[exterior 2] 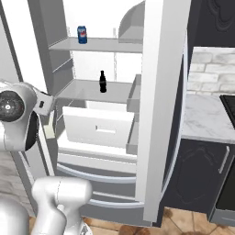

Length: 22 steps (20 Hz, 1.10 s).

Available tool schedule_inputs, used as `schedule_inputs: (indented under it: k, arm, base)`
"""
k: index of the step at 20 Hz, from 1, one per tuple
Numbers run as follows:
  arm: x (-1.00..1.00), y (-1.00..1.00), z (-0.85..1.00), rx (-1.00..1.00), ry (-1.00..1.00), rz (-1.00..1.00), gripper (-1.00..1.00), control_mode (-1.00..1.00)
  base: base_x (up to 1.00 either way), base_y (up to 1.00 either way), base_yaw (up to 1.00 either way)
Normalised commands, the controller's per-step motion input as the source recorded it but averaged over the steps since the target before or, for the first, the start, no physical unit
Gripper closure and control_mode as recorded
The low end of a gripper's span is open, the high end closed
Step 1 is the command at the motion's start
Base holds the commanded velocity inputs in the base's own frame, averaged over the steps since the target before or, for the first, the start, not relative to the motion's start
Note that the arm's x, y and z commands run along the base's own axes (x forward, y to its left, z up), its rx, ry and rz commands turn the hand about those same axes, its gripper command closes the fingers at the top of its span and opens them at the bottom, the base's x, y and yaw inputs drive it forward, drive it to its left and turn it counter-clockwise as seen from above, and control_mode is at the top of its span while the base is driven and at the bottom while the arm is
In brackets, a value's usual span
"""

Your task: Open the fridge, grab two sodas, and place both sodas inside the bowl with ice on the dining counter.

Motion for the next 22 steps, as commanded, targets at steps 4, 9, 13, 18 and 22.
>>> schedule_inputs:
  k: [4, 9, 13, 18, 22]
  arm:
    - [0.21, -0.17, 0.11, 0.27, 0.16, 0.0, -1.0, -1.0]
    - [0.33, 0.24, 0.0, 0.22, 0.14, 0.0, -1.0, -1.0]
    - [0.37, 0.35, 0.0, 0.2, 0.13, 0.0, -1.0, -1.0]
    - [0.36, 0.28, 0.0, 0.19, 0.12, 0.03, -1.0, -1.0]
    - [0.4, 0.25, 0.0, 0.21, 0.1, 0.05, -1.0, -1.0]
  base:
    - [0.0, 0.0, 0.0]
    - [0.0, 0.0, 0.0]
    - [0.0, 0.0, 0.0]
    - [0.0, 0.0, 0.0]
    - [0.0, 0.0, 0.0]
